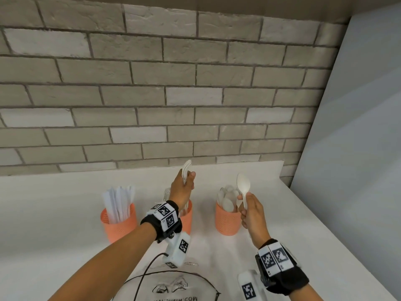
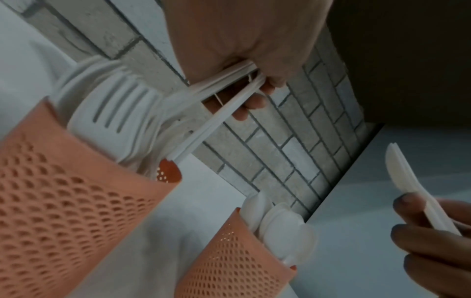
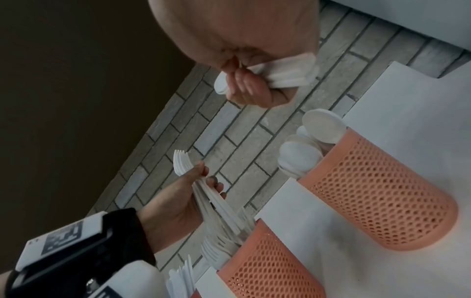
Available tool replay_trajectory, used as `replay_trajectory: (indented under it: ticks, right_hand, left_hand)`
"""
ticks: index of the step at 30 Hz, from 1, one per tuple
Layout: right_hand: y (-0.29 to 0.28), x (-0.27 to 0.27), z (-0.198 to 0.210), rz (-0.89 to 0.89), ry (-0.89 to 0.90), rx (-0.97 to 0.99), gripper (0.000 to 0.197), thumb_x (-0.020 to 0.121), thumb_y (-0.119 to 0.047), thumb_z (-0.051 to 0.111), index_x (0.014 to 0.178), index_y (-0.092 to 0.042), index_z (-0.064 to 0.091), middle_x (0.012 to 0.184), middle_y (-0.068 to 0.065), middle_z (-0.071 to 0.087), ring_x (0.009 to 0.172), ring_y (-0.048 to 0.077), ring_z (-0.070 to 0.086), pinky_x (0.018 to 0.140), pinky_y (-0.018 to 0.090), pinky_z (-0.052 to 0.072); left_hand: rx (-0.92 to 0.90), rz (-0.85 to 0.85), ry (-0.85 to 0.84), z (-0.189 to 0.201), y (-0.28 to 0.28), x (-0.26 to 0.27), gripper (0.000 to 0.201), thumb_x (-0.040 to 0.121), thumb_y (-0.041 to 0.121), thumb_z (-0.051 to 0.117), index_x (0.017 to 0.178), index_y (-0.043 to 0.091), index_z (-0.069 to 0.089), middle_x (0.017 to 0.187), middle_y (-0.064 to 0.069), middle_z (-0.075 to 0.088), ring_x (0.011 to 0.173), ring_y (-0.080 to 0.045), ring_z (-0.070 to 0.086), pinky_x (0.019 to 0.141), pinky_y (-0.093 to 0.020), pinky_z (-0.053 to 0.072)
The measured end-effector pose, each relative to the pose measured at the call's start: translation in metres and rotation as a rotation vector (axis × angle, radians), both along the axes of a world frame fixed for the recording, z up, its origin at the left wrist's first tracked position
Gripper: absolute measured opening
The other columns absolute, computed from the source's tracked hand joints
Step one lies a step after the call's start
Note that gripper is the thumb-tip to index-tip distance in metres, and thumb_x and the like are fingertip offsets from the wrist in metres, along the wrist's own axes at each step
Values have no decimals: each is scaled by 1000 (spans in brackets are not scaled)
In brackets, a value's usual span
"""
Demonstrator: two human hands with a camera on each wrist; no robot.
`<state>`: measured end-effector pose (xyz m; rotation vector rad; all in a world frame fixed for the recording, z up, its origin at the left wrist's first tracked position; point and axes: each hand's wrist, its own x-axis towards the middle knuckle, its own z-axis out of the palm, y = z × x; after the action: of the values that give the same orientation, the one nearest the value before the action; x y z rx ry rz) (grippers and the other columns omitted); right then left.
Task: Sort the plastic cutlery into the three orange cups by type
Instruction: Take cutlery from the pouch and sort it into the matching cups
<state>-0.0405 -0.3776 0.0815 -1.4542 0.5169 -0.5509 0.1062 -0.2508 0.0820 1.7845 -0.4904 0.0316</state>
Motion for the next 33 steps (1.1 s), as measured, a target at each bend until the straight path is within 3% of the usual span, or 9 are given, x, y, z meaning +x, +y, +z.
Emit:
replay_trajectory:
  ticks: [3,6,8,11,14,20,24,28,33]
  right_hand:
    - [-2,3,-2,3,-19,33,35,102,-23,26,81,-13,53,51,-11,43,31,0,33,35,11,24]
    - [-3,5,-3,0,-26,30,36,102,-23,26,82,-12,54,42,-12,46,31,-1,36,35,10,26]
    - [-3,5,-1,1,-39,44,36,102,-22,25,82,-11,53,37,-12,47,30,-1,38,34,10,27]
    - [-2,3,3,0,-75,76,35,103,-19,25,81,-9,51,34,-12,47,29,-2,40,33,9,28]
    - [-2,3,3,-11,-84,80,34,102,-19,26,80,-9,50,34,-11,44,29,-1,36,33,11,27]
    - [-4,8,-8,-50,-97,3,21,101,-22,35,88,-15,51,47,-12,37,34,0,31,35,13,24]
    - [-1,10,-8,-48,-97,-9,25,100,-20,36,78,-20,46,50,-7,34,36,1,30,35,15,24]
    - [-4,10,-10,-47,-109,-6,22,100,-17,34,82,-13,45,50,-2,37,36,7,31,36,19,26]
    - [-6,8,-13,-39,-129,-8,19,101,-16,33,92,-8,48,53,2,39,34,5,33,36,19,28]
  left_hand:
    - [33,30,23,-8,-1,0,29,97,33,41,107,7,50,68,2,48,65,-12,47,66,-25,38]
    - [46,70,116,-16,0,7,54,95,42,42,130,0,41,107,-13,62,103,-29,59,95,-38,43]
    - [38,80,151,-17,0,9,50,96,42,39,125,2,43,109,-14,62,110,-31,56,96,-37,42]
    - [48,67,124,-16,0,5,31,98,34,39,104,5,48,79,3,58,87,-20,54,78,-25,34]
    - [86,79,102,-23,3,9,18,95,24,49,98,7,55,87,-1,62,89,-21,57,78,-25,36]
    - [103,81,-17,-22,11,6,38,85,0,54,120,11,45,89,-2,58,80,-22,57,75,-27,43]
    - [198,65,-131,-20,15,-3,52,90,14,57,136,21,33,100,0,55,90,-22,57,82,-30,46]
    - [290,181,-106,-15,14,-4,38,98,33,36,116,4,52,108,-12,62,104,-31,58,88,-35,46]
    - [311,201,-36,-15,20,3,36,99,21,33,97,3,65,108,-18,56,109,-30,48,97,-37,39]
